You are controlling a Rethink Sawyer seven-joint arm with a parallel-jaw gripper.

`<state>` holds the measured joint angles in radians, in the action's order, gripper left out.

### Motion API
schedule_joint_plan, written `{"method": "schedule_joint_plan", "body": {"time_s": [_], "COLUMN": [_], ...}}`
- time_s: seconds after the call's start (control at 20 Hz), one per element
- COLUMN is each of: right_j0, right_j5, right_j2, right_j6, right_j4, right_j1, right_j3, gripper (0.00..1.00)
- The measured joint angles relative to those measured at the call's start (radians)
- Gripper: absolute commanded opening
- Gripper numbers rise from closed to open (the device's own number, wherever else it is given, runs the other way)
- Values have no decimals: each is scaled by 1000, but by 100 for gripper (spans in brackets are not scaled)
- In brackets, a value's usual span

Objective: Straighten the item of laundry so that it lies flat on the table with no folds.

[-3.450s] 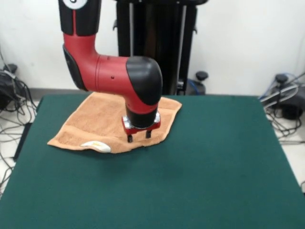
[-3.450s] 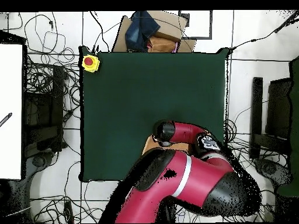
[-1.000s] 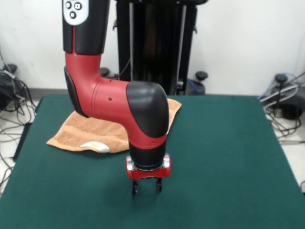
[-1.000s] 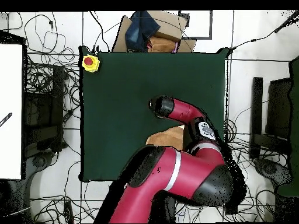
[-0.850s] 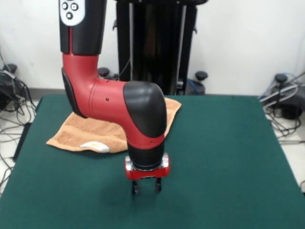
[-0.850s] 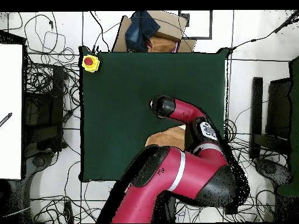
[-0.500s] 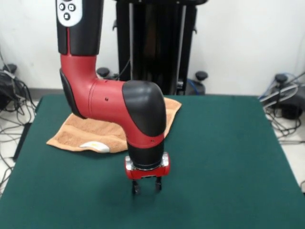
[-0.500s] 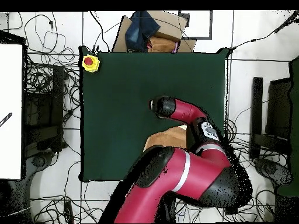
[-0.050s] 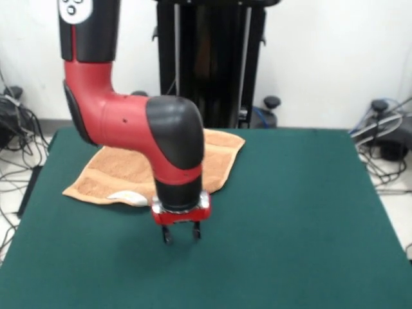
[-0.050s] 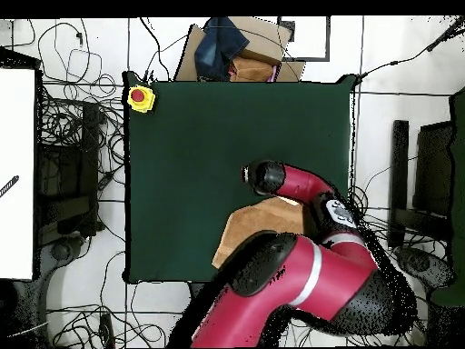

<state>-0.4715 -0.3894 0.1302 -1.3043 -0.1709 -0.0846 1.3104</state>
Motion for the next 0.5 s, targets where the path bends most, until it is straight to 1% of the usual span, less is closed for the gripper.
{"method": "schedule_joint_plan", "body": {"time_s": [0.2, 0.5], "right_j0": [-54, -103], "right_j5": [0, 0], "right_j2": [0, 0], "right_j6": [0, 0], "right_j4": [-47, -108], "right_j1": [-20, -35], "right_j3": [62, 121], "gripper": [100, 100]}}
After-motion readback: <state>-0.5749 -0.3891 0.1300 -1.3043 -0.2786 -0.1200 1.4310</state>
